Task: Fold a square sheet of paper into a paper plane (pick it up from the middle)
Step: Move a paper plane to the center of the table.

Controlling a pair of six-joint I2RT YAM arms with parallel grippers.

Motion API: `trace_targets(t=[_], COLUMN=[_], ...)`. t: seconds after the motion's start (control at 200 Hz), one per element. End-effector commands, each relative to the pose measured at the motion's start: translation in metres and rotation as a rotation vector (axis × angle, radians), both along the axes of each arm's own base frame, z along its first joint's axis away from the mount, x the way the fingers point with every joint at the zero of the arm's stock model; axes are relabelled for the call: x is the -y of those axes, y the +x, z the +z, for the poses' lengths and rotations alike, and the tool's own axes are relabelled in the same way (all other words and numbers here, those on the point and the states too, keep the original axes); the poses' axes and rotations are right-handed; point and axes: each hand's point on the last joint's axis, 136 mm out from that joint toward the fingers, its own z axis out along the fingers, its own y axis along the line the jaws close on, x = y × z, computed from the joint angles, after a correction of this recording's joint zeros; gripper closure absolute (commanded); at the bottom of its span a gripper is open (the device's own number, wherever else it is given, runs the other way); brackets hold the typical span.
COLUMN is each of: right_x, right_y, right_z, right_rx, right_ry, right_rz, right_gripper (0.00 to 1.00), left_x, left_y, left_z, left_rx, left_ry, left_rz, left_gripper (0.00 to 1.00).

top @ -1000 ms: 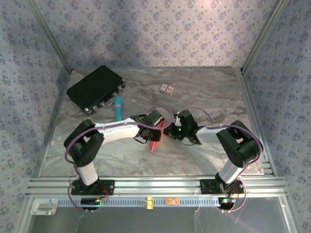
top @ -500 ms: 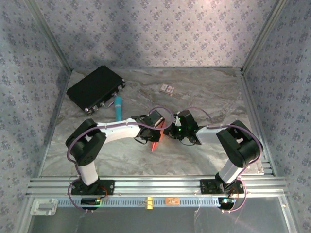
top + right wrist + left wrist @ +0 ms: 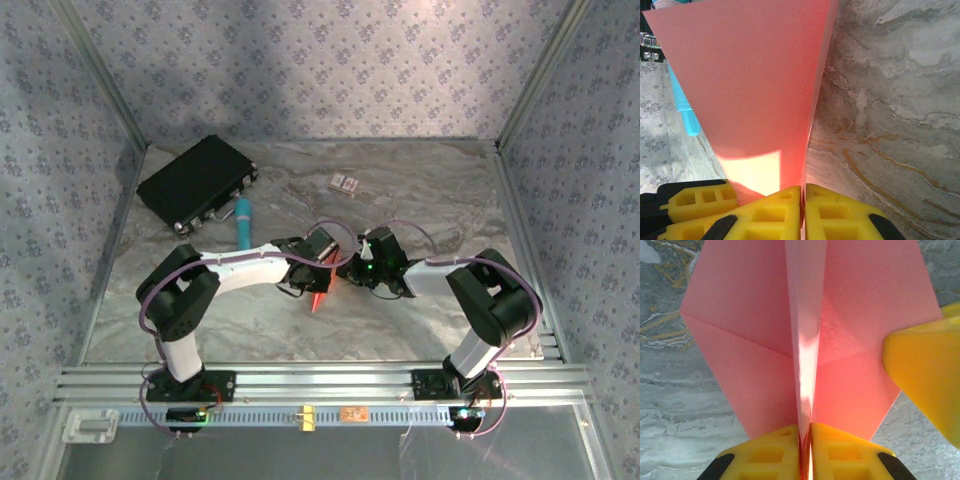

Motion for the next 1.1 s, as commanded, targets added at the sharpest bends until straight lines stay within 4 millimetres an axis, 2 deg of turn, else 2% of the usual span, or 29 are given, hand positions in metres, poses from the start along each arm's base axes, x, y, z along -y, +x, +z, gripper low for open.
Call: trace_targets(t=[0.0, 0.145, 0.305, 0.435, 0.575, 0.879, 0.994, 1.094], right_x=[-0.003, 0.003, 0.026, 0.045, 0.056, 0.062, 0.062, 0.062], right_y=[0.004, 0.003, 0.001, -0.003, -0.009, -0.014, -0.014, -0.014], right_z=[0.011, 0.016, 0.022, 0.026, 0.028, 0.022, 0.021, 0.02], right_rx=[0.025, 0.04, 0.071, 0.085, 0.088, 0.075, 0.073, 0.071], right_ry=[0.004, -0.026, -0.117, -0.138, -0.13, -0.122, -0.121, -0.123], right_rz=[0.008, 0.002, -0.034, -0.067, -0.087, -0.091, -0.09, -0.093], right_gripper=[0.88, 0.83, 0.76, 0.73, 0.73, 0.72, 0.72, 0.72], left_x=[-0.001, -0.005, -0.014, -0.016, -0.017, -0.012, -0.007, -0.011], left_y=[0.0, 0.002, 0.004, 0.006, 0.008, 0.012, 0.01, 0.014], left_z=[-0.005, -0.002, -0.001, -0.002, -0.005, 0.003, 0.005, 0.011], left_rx=[-0.018, -0.018, -0.03, -0.041, -0.054, -0.043, -0.042, -0.009], left_ry=[0.007, 0.024, 0.081, 0.096, 0.117, 0.103, 0.08, 0.072], left_rz=[0.008, 0.04, 0.111, 0.155, 0.184, 0.196, 0.183, 0.208], left_gripper=[0.9, 0.94, 0.99, 1.0, 0.99, 0.95, 0.96, 0.98])
